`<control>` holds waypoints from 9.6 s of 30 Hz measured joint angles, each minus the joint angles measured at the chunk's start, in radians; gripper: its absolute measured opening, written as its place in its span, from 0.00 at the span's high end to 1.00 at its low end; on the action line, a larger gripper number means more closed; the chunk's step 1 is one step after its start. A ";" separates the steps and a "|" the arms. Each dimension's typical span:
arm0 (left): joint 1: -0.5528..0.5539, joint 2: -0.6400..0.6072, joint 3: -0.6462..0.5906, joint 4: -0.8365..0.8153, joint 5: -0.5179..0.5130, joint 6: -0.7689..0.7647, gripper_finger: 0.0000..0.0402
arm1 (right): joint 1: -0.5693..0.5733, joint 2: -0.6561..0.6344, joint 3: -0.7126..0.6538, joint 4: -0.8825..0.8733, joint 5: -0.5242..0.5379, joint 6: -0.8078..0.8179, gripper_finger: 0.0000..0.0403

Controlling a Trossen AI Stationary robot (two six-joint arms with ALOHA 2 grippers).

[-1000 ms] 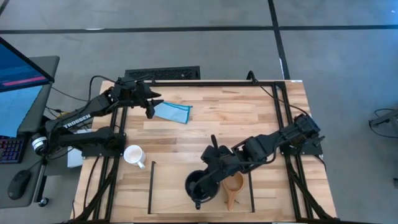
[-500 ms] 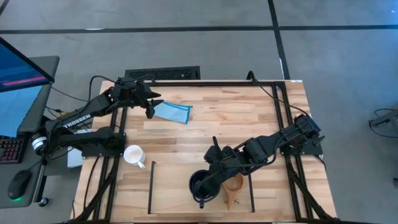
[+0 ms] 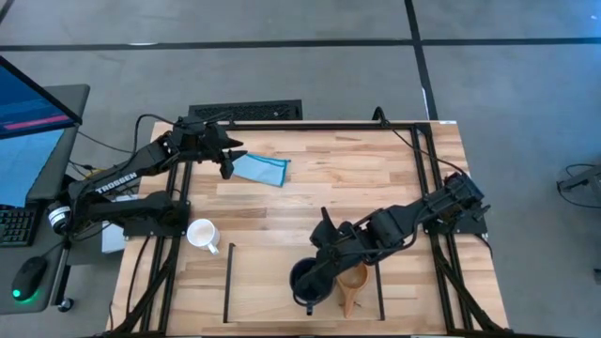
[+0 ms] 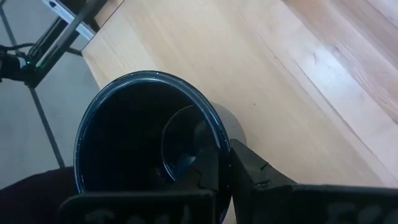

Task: Stack small to large cups/mugs on shelf
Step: Put the dark blue mug on the shelf, then put the white mug on the shelf

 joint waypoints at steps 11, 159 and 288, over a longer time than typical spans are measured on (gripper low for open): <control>0.000 0.000 0.000 0.000 0.000 0.005 0.65 | -0.003 0.039 -0.003 0.053 -0.040 -0.035 0.93; 0.000 0.000 0.000 -0.015 -0.006 0.065 0.65 | -0.036 0.039 0.026 0.064 -0.043 -0.082 0.53; 0.009 -0.085 -0.105 0.423 -0.160 -0.075 0.69 | -1.197 -1.885 -1.915 1.111 -0.257 -0.777 0.54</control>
